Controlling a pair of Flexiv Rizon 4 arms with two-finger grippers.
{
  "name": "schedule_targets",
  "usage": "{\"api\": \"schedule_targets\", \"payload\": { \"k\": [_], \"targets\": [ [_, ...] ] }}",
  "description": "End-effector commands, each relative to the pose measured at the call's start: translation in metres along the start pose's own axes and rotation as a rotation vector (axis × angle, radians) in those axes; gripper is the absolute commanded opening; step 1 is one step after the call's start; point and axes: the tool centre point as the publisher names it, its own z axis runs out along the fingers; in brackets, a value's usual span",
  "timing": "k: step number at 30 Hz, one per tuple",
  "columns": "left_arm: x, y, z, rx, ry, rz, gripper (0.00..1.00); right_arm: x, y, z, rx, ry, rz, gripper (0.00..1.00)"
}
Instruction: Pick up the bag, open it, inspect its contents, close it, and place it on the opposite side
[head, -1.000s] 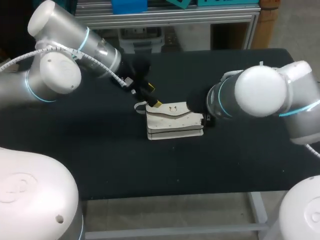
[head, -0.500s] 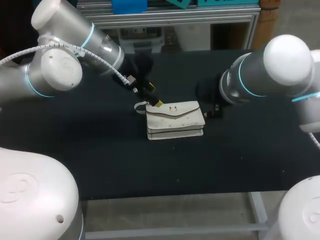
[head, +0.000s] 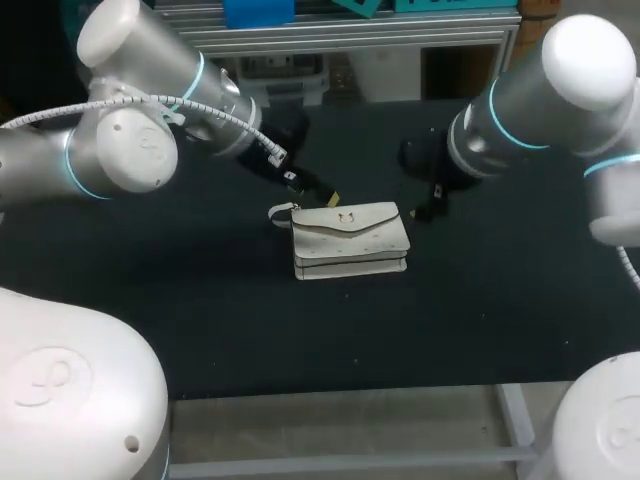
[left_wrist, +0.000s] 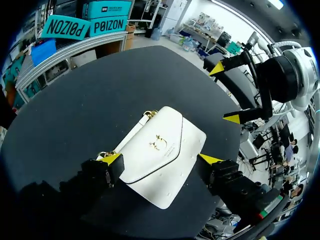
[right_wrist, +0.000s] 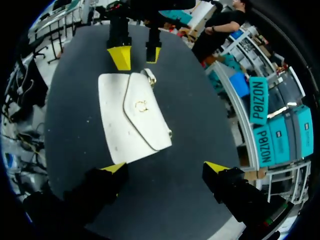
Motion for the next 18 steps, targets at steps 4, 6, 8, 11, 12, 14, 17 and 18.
{"api": "schedule_targets", "payload": {
  "k": [4, 6, 8, 11, 12, 14, 17, 18],
  "targets": [
    [0.001, -0.002, -0.015, -0.082, -0.123, -0.148, 1.0, -0.022, 0.018, -0.01, 0.165, 0.227, 0.033, 1.0],
    [-0.002, -0.003, -0.018, -0.088, -0.148, -0.187, 1.0, -0.026, 0.019, -0.01, 0.21, 0.26, 0.048, 1.0],
    [-0.003, -0.002, -0.02, -0.099, -0.153, -0.206, 1.0, -0.03, 0.021, -0.01, 0.238, 0.28, 0.074, 1.0],
    [-0.005, -0.003, -0.022, -0.107, -0.158, -0.243, 1.0, -0.035, 0.023, -0.009, 0.253, 0.322, 0.113, 1.0],
    [-0.007, -0.003, -0.024, -0.109, -0.16, -0.265, 1.0, -0.035, 0.023, -0.008, 0.255, 0.35, 0.136, 1.0],
    [-0.008, -0.003, -0.024, -0.117, -0.158, -0.287, 1.0, -0.038, 0.022, -0.006, 0.265, 0.38, 0.174, 1.0],
    [-0.011, -0.002, -0.024, -0.124, -0.155, -0.327, 1.0, -0.041, 0.019, -0.004, 0.282, 0.455, 0.263, 1.0],
    [-0.012, -0.001, -0.024, -0.122, -0.151, -0.345, 1.0, -0.041, 0.018, -0.003, 0.281, 0.478, 0.288, 1.0]
  ]
}}
